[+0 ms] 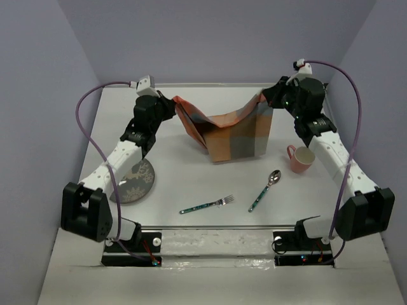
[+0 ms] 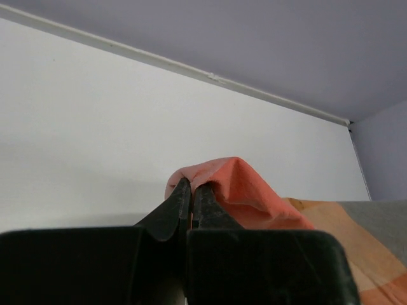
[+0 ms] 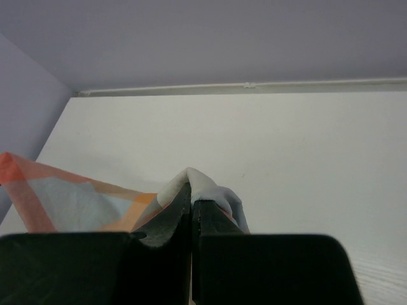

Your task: Set the dinner table for one person

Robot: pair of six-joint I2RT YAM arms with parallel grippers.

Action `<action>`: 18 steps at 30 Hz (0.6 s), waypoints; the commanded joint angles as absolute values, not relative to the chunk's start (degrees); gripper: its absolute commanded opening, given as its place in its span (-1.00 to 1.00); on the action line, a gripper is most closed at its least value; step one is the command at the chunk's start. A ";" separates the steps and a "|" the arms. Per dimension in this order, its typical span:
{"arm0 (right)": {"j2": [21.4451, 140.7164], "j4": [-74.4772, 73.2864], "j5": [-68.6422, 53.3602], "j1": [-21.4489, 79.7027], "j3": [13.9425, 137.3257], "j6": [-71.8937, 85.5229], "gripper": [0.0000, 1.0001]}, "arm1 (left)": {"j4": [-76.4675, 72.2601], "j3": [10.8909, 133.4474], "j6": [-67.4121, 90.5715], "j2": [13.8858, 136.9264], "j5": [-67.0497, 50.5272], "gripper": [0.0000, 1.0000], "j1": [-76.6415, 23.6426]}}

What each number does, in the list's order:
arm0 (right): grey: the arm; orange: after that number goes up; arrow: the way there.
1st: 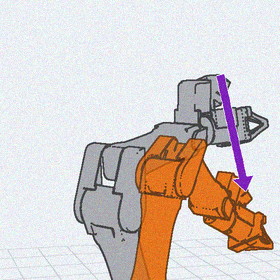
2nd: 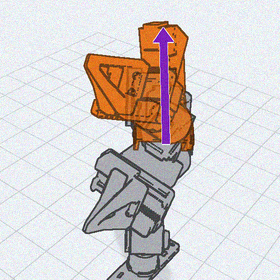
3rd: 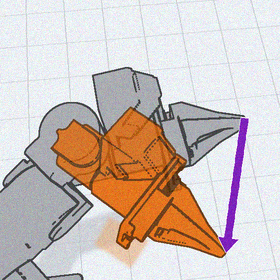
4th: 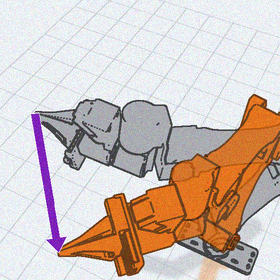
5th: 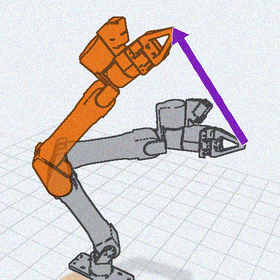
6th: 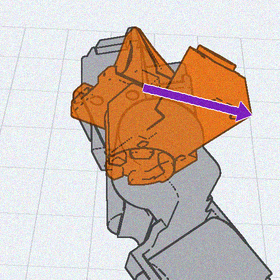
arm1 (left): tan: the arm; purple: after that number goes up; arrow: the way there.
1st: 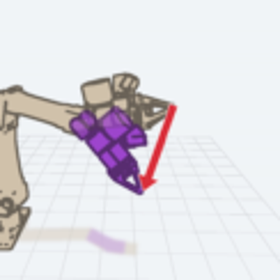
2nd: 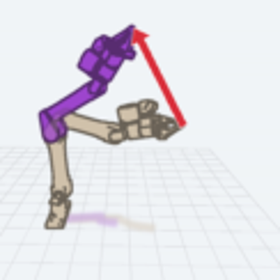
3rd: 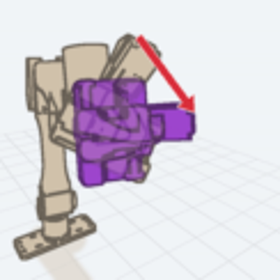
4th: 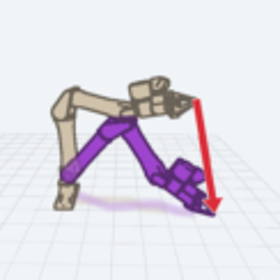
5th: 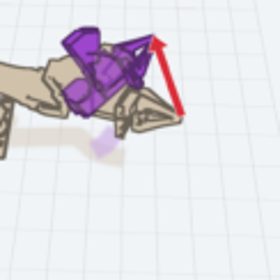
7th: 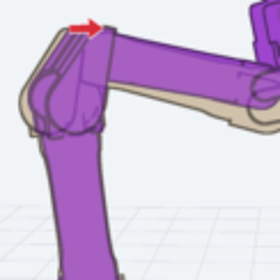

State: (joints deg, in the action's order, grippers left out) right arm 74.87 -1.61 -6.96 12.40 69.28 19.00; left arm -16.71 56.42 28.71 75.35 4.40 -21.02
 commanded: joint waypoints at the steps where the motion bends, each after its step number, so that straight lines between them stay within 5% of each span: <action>1: 84.09 0.18 -6.24 12.13 85.98 17.05 -1.00 | -14.42 74.38 27.95 83.30 0.26 -1.00 -16.28; 7: 97.19 -10.00 -5.10 11.60 112.18 12.93 -1.00 | -2.48 102.61 24.97 93.33 -5.36 -1.00 -12.04; 10: 96.77 -10.20 -4.92 11.60 114.09 11.17 -1.00 | -0.09 106.34 22.77 93.17 -3.26 -1.00 -11.87; 13: 93.79 -7.49 -6.23 11.60 104.54 11.69 -1.00 | -1.21 99.79 22.50 89.13 -1.76 -1.00 -11.69; 18: 87.81 2.52 -8.26 11.60 81.07 16.07 -1.00 | -13.95 67.81 29.16 77.98 -0.88 -1.00 -9.50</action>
State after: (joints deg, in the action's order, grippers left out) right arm 89.45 -4.69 -6.42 11.97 94.98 13.69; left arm -7.22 84.79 25.12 82.50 -1.28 -11.49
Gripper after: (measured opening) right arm 0.023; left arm 0.046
